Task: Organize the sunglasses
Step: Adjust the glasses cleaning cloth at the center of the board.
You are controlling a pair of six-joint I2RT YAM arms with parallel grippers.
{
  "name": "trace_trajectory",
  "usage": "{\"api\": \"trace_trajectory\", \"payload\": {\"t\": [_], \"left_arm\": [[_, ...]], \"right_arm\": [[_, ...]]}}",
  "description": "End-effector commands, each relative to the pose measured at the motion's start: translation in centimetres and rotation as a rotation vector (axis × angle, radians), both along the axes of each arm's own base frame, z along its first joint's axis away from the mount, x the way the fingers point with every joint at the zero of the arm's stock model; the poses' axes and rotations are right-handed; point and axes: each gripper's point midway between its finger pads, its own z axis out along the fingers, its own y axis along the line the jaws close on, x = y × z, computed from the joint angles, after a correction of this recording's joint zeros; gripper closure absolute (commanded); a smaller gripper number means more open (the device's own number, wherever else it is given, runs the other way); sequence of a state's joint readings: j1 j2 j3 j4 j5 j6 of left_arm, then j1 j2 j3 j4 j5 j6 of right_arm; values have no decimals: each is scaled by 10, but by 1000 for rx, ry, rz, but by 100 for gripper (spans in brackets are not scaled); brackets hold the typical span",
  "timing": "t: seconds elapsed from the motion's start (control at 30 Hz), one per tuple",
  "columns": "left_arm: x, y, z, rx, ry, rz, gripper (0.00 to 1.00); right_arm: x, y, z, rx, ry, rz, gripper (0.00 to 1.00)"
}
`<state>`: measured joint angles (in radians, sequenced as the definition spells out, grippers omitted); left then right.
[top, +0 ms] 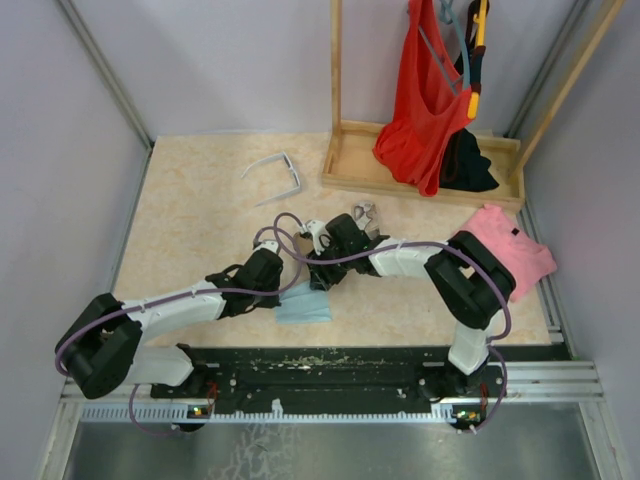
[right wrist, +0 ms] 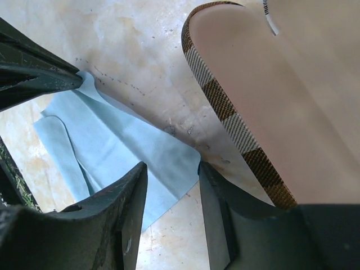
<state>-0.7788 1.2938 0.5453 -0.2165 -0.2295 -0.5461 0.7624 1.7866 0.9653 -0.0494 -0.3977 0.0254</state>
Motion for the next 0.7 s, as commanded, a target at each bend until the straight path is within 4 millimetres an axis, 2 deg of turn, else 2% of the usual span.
{"api": "trace_trajectory", "payload": {"t": [0.0,0.37,0.57,0.67], "left_arm": [[-3,3,-5,17,12,0,99],[-3,3,-5,19,12,1,99],[-1,3,-3,18,3,-2,99],[-1,2,-3,20,4,-4,99]], "right_arm": [[2,4,-2,3,10,24,60],[13,-2,-2,-26,-31,-30,78],[23,-4,15,-7,-104,-65,95],[25,-3,21,4,-123,-65,100]]}}
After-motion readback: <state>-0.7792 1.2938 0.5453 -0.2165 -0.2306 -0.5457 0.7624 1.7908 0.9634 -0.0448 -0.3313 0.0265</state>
